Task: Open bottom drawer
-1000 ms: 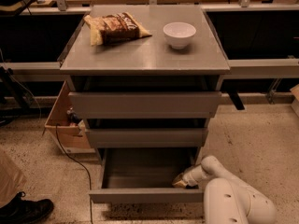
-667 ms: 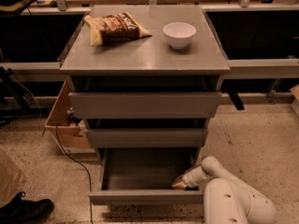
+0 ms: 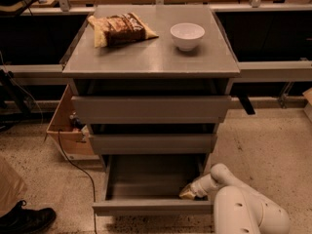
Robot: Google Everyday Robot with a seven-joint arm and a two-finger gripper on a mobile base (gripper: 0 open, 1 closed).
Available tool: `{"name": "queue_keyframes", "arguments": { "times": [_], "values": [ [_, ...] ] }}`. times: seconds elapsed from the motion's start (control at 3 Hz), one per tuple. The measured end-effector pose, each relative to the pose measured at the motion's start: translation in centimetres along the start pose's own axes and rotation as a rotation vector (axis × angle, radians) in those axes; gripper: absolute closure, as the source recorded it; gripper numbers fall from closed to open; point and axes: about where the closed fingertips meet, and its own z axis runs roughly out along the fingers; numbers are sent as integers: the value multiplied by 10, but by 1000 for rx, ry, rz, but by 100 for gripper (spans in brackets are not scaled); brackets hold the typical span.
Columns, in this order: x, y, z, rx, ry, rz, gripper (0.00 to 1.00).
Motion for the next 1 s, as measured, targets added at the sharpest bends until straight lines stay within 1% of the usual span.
{"name": "queue_keyframes", "arguments": {
  "times": [0.33, 0.67, 1.0],
  "values": [
    [5, 11, -5, -32, 1, -39, 100],
    [4, 11, -5, -32, 1, -39, 100],
    [15, 33, -48, -57, -33, -170, 100]
  ]
}}
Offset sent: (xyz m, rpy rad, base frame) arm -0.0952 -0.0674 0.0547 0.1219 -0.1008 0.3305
